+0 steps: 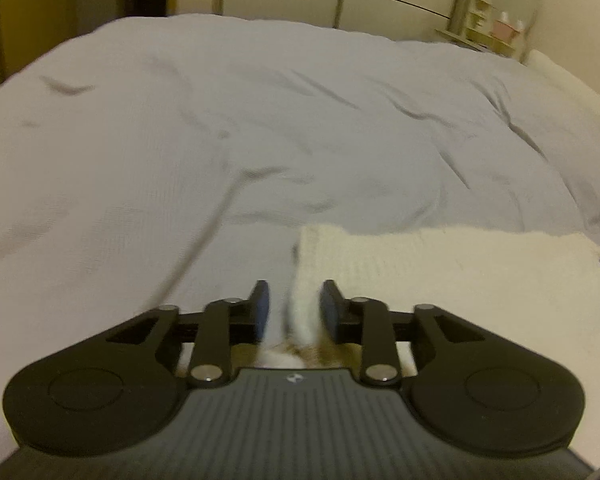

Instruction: Fold clothes

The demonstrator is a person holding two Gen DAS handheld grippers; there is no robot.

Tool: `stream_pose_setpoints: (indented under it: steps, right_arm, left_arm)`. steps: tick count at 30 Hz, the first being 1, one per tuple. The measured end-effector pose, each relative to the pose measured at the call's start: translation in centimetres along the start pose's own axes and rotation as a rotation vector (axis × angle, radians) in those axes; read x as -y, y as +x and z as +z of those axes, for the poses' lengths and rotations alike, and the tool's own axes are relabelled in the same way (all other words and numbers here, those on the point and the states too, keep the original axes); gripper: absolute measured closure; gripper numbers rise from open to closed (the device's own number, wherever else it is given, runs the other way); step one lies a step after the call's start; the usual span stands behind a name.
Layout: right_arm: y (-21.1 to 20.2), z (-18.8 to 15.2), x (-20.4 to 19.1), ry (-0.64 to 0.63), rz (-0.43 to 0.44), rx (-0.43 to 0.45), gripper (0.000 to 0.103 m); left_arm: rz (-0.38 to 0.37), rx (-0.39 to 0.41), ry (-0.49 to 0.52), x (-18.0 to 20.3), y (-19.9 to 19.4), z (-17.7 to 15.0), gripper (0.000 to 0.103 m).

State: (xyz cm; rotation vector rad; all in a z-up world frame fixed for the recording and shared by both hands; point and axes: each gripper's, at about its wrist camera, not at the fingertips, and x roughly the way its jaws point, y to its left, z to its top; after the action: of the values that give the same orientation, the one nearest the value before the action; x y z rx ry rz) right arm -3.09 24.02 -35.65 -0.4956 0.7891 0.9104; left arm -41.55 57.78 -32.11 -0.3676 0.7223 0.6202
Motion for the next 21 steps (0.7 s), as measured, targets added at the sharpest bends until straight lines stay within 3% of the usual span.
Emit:
stream_pose_setpoints:
  steps: [1,2,4,6,9,12,14,17,21]
  right_arm:
    - [-1.0,0.1,0.2,0.016,-0.042,0.017,0.042]
    - [-2.3,0.1,0.5,0.039,-0.08,0.042,0.04]
    - [-5.4,-0.3,0.9,0.085,-0.128,0.095,0.045]
    - [-9.1,-1.4,0.5,0.109,-0.146,0.168,0.045]
    - [-13.1,-4.2,-2.0,0.133,-0.088,0.237,0.045]
    - [-15.0,-7.6,-6.0,0.124,-0.034,0.259,0.046]
    - [-15.0,-9.8,-8.0,0.114,-0.04,0.263,0.047]
    - [-13.9,-13.5,-9.1,0.134,-0.077,0.279,0.048]
    - [-14.3,-15.1,-7.6,0.219,-0.058,0.298,0.052]
  left_arm:
    - [0.042,0.01,0.005,0.0,-1.4,0.2,0.076]
    - [0.085,0.023,0.019,0.1,-2.8,0.2,0.078]
    - [0.14,0.053,0.048,0.7,-6.0,-0.2,0.08]
    - [0.118,0.074,0.064,2.1,-9.1,-1.3,0.08]
    - [0.033,0.086,0.108,5.7,-12.0,-4.3,0.08]
    - [0.041,0.087,0.18,9.4,-12.7,-8.2,0.078]
    - [0.063,0.062,0.136,9.8,-12.2,-10.7,0.077]
    - [0.109,0.074,-0.011,8.7,-11.3,-14.3,0.077]
    - [0.162,0.112,-0.089,9.1,-12.4,-16.4,0.077]
